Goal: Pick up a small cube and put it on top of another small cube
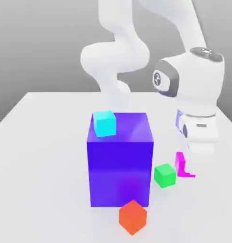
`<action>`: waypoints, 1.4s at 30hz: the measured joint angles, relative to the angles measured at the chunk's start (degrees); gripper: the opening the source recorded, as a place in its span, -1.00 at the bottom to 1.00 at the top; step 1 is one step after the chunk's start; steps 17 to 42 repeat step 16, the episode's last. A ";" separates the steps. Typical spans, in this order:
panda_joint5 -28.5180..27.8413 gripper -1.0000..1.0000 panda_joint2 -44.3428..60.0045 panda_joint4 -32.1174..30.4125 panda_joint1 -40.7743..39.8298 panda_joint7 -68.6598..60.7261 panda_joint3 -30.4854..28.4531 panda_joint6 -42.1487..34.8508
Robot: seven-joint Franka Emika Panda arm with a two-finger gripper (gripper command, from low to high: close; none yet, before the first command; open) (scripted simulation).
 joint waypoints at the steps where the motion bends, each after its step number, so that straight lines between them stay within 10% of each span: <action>1: 0.54 -1.00 -1.91 -2.08 0.38 0.02 0.07 0.18; 13: 1.10 -1.00 6.03 -10.12 1.94 1.46 0.22 16.14; 14: 0.55 1.00 7.25 -10.07 1.98 1.84 0.09 17.32; 42: 0.55 1.00 7.25 -10.07 1.90 1.84 0.08 17.31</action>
